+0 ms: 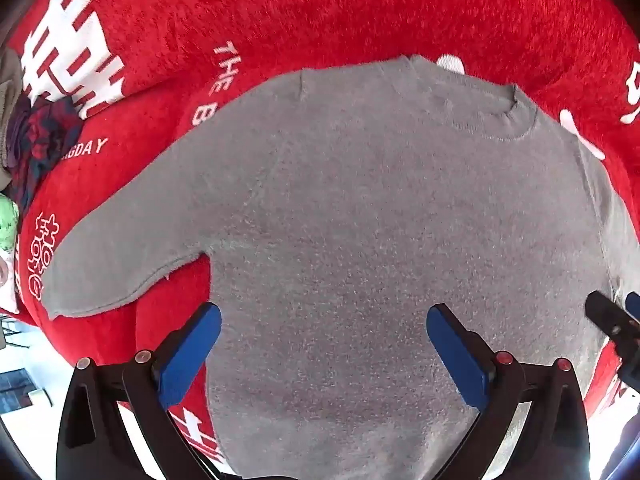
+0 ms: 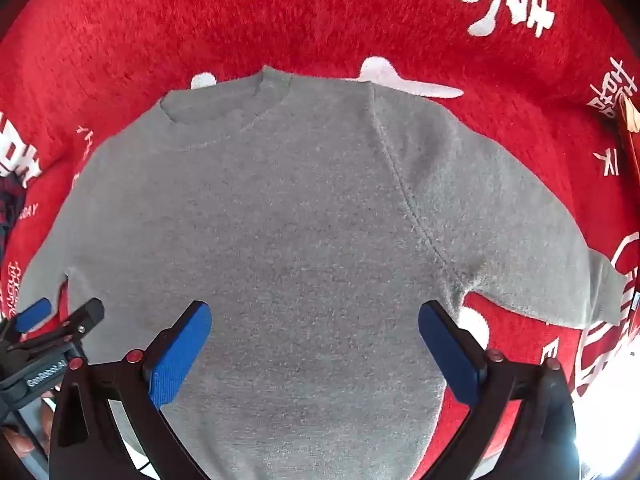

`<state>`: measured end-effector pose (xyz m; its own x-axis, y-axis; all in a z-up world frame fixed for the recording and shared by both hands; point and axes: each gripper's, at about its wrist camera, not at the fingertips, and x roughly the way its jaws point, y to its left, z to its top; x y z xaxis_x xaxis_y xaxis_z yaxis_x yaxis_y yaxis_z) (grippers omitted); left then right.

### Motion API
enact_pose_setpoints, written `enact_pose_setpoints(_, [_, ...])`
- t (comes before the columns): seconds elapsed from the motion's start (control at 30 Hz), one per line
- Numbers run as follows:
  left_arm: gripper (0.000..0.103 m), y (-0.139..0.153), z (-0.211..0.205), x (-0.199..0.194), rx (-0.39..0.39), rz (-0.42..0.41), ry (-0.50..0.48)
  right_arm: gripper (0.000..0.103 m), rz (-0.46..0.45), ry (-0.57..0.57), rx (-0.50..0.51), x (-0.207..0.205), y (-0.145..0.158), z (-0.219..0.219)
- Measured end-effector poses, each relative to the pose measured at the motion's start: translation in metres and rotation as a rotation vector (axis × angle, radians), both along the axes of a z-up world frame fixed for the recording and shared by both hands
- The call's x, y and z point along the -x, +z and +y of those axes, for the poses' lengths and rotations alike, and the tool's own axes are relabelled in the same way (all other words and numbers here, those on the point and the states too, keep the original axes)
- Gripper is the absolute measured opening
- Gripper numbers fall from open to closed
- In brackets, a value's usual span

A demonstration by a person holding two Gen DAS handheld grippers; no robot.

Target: Fold small clothes

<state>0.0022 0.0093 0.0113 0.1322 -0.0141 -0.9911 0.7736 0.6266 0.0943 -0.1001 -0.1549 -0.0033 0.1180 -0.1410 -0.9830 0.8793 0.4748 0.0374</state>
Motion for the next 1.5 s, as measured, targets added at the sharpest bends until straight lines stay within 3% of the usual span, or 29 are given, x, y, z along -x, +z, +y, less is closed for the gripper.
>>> enact_pose_setpoints(0.3, [0.103,0.0,0.002,-0.01,0.0,0.017,0.002,0.103,0.059,0.007,0.015,-0.013,0.0,0.003])
enact_pose_setpoints(0.53, [0.103,-0.008,0.008,-0.011,-0.032,0.017,0.003,0.103,0.07,0.015,0.021,-0.014,-0.001,0.01])
enact_pose_setpoints(0.97, [0.103,-0.01,0.013,-0.01,-0.022,0.052,0.008,0.103,0.086,0.027,0.027,-0.016,0.0,0.011])
enact_pose_setpoints(1.5, [0.103,-0.007,0.02,0.0,-0.045,0.019,-0.013,0.103,0.107,0.031,0.031,-0.015,0.0,0.016])
